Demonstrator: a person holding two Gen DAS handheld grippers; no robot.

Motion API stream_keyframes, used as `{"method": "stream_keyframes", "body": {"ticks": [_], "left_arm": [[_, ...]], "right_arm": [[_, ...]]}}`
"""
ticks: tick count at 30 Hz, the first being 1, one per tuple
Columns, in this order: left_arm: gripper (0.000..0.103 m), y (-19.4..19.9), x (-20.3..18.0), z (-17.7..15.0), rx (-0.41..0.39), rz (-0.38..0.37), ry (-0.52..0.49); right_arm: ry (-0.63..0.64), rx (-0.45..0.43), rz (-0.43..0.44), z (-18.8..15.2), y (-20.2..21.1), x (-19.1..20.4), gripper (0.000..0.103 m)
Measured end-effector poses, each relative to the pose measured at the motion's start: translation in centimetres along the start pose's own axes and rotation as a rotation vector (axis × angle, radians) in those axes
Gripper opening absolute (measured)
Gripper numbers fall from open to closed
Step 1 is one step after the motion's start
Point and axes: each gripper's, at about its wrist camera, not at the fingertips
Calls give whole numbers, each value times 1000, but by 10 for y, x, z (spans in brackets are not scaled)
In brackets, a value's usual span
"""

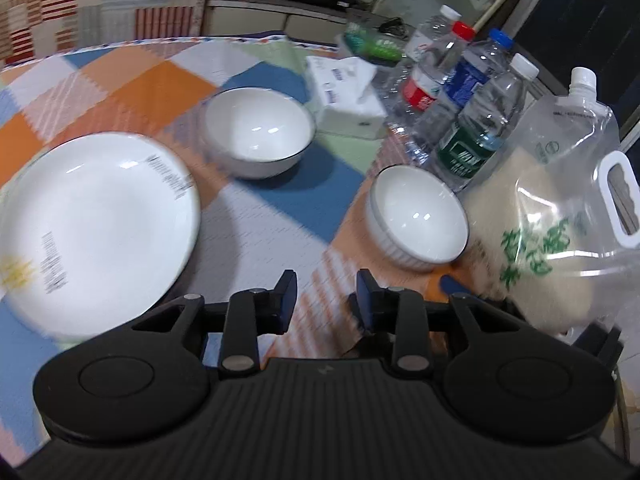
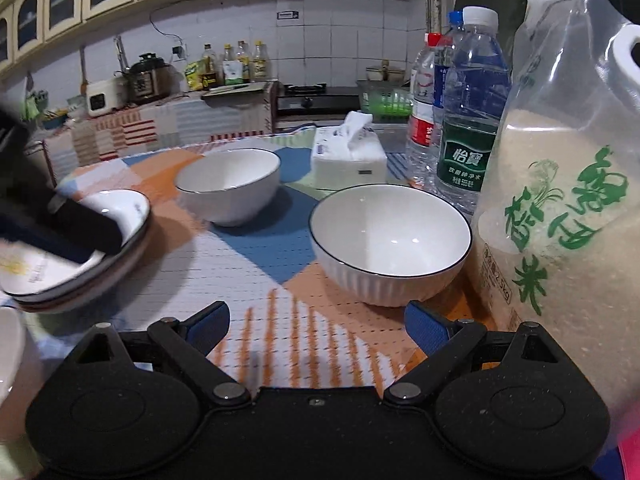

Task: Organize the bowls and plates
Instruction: 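Move the right gripper to the ribbed white bowl by the rice bag, then grasp the ribbed bowl rim with the right gripper and lift it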

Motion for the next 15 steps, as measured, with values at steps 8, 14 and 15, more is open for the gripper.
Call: {"method": "stream_keyframes", "body": {"ticks": [8, 14, 15], "left_arm": [[35, -65, -26, 16, 18, -51, -24], [37, -93, -28, 21, 28, -57, 2], [37, -98, -27, 23, 32, -57, 9]], "right_arm": [[-43, 31, -58, 2, -28, -13, 96], [-36, 62, -49, 2, -42, -14, 96], [-45, 67, -47, 2, -44, -15, 96]]}}
Point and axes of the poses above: each gripper's, at about its wrist camera, not at the fingertips, and y roughly against the way its jaws point, x to its left, z to its top, and after that the axes turned 4 degrees about -y, right-handed
